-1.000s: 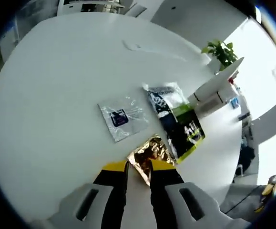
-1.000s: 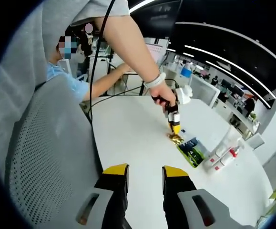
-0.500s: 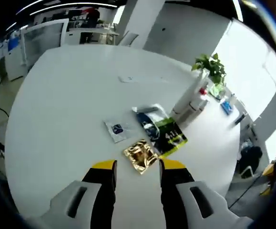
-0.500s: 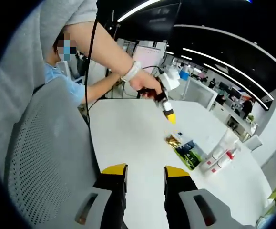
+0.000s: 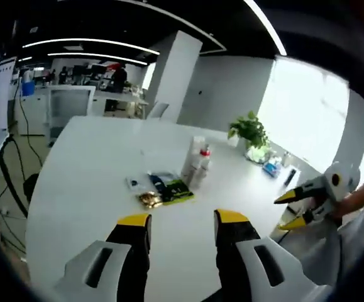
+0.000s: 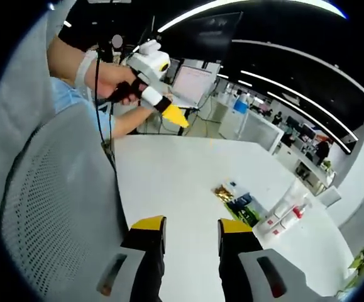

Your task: Arrange the skincare products in the storage area until every visible bottle or jar stands upright without overlapping.

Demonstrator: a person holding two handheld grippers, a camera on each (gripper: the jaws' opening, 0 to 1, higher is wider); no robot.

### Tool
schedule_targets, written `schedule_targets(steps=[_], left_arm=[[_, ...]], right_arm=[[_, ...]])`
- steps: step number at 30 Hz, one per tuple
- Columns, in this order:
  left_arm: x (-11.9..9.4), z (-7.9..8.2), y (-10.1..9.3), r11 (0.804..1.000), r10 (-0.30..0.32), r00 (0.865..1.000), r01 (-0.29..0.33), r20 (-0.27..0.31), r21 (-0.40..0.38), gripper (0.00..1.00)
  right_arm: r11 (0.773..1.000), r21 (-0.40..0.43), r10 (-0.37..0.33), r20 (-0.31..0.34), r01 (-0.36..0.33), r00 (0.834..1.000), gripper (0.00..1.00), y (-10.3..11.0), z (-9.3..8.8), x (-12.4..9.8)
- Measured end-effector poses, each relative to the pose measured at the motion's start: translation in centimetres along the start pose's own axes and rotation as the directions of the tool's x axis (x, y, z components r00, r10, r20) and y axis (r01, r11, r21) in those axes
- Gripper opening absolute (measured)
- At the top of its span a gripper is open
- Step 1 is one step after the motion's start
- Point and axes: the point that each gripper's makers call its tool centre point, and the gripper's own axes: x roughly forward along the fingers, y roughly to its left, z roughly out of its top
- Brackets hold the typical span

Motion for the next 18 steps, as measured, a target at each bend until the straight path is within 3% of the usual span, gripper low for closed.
schedule_targets(steps=[6, 10, 12, 14, 18], left_arm=[[-2.5, -0.2, -1.3, 0.996, 0.067, 0.995, -0.071, 0.069, 0.058, 0.35], [-2.7, -0.9, -2.2, 0.997, 0.069, 0.995, -0.067, 0.073, -0.038, 0.36], [-2.6, -0.7, -2.9, 0.997, 0.07, 0.991, -0.071, 0.111, 0.006, 0.36], [-2.5, -0.8, -3.1, 0.995, 0.084, 0.99, -0.089, 0.113, 0.038, 0.34], [-1.6, -0.8, -3.2, 0.965, 0.096, 0.988, -0.122, 0.12, 0.231, 0.28]], right_arm=[[0.999, 0.044, -0.024, 0.014, 0.024, 1.0, 0.3, -0.5, 0.2, -0.2], [0.999, 0.031, -0.045, 0.021, 0.044, 0.999, 0.3, -0.7, 0.4, -0.3], [0.998, 0.031, -0.053, 0.027, 0.052, 0.998, 0.3, -0.8, 0.6, -0.4], [0.997, 0.036, -0.066, 0.024, 0.065, 0.998, 0.3, -1.1, 0.5, -0.5], [0.994, 0.072, -0.082, 0.046, 0.078, 0.996, 0.3, -1.6, 0.8, -0.7]])
